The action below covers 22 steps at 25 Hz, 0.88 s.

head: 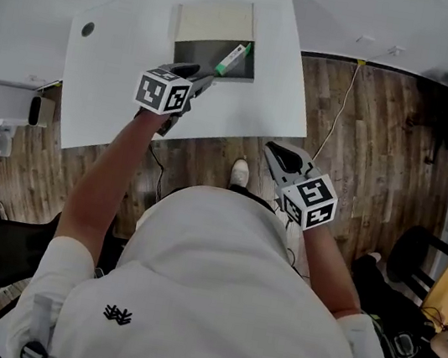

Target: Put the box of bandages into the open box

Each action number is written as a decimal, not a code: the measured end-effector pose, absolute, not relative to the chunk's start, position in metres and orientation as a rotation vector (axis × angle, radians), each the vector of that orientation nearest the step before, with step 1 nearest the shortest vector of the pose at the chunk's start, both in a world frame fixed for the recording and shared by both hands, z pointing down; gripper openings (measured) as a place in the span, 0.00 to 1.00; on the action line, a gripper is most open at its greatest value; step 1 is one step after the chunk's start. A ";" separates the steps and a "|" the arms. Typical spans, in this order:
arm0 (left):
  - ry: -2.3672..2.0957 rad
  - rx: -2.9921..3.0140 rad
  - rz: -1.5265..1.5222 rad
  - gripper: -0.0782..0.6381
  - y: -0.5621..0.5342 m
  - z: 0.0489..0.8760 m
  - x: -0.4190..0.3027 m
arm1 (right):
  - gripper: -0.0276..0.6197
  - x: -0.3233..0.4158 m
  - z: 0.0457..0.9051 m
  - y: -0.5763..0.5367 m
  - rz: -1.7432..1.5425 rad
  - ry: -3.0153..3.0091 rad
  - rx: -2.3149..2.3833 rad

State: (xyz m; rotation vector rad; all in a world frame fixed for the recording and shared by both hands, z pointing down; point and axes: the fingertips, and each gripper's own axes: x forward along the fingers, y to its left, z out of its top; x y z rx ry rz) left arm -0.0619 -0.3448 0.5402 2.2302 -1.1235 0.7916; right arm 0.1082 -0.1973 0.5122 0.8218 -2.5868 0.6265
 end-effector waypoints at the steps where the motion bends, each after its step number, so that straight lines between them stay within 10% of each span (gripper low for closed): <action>1: -1.115 2.227 0.746 0.37 -0.339 0.535 -0.062 | 0.07 0.105 0.511 -0.196 0.621 -2.589 0.812; 22: -0.977 2.242 0.323 0.21 -0.159 0.483 -0.127 | 0.07 0.012 0.492 -0.124 0.542 -2.583 0.746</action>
